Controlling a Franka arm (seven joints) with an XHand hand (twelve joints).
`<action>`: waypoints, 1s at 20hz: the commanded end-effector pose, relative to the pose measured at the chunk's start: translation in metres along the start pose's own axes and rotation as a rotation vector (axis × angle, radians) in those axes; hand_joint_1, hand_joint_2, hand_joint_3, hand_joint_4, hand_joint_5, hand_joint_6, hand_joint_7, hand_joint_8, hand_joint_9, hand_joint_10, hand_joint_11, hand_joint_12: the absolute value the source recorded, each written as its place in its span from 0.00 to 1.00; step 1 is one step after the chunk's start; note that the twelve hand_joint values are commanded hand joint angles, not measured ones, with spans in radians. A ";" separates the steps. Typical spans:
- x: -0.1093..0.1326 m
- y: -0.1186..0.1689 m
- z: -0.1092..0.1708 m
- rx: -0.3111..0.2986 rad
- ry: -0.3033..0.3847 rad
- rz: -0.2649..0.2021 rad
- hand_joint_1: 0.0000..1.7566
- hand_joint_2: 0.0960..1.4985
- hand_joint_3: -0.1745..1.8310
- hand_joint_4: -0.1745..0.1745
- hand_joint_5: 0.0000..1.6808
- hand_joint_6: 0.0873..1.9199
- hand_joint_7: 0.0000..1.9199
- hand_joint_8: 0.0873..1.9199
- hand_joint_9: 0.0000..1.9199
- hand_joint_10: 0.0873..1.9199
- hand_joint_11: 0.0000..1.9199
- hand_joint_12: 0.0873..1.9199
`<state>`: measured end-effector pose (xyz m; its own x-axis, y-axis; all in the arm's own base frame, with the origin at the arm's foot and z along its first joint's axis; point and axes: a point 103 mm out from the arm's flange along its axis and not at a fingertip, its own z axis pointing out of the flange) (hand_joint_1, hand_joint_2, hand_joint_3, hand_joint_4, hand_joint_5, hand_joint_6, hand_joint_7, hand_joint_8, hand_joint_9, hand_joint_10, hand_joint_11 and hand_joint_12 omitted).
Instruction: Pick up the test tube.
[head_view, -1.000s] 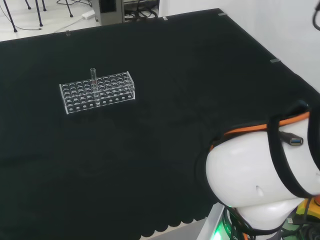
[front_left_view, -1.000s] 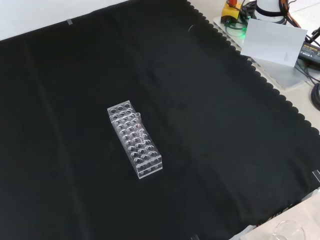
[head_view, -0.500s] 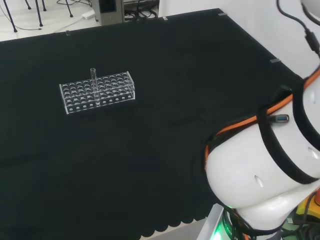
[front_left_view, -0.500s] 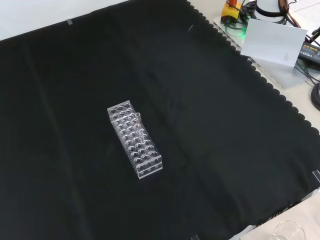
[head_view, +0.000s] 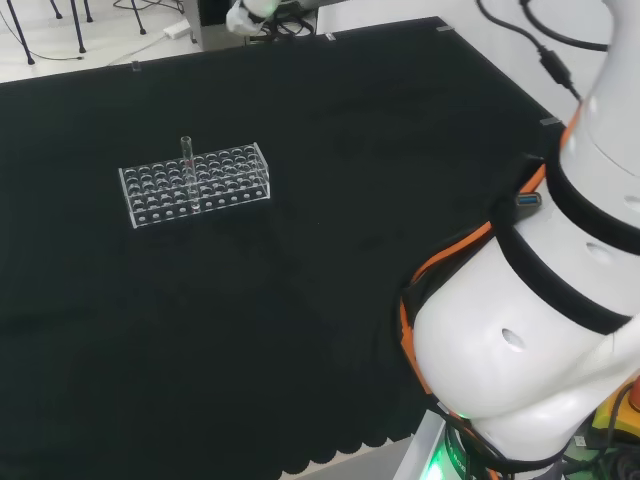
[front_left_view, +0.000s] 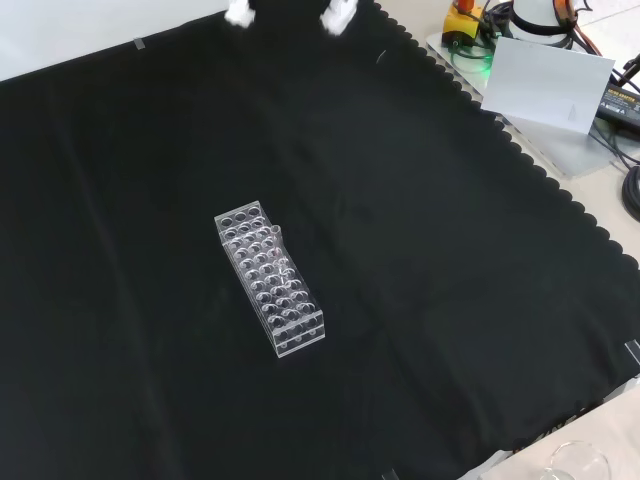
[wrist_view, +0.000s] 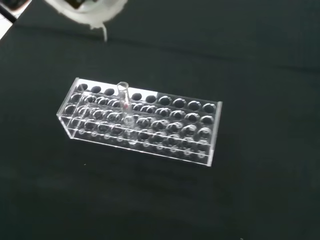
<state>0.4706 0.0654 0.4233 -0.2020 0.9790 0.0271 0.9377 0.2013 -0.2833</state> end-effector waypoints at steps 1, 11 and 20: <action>0.030 0.040 0.010 0.022 -0.002 -0.044 0.48 0.41 0.38 0.32 0.12 0.00 0.06 0.44 0.07 0.51 0.00 0.76; 0.038 0.063 0.040 0.091 -0.009 -0.035 0.48 0.41 0.38 0.32 0.12 0.00 0.06 0.44 0.08 0.51 0.00 0.76; 0.050 0.088 0.076 0.154 -0.007 -0.046 0.48 0.40 0.39 0.32 0.12 0.00 0.06 0.44 0.08 0.51 0.00 0.76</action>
<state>0.5161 0.1185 0.3475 -0.2391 0.9704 0.0349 0.8866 0.2328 -0.3997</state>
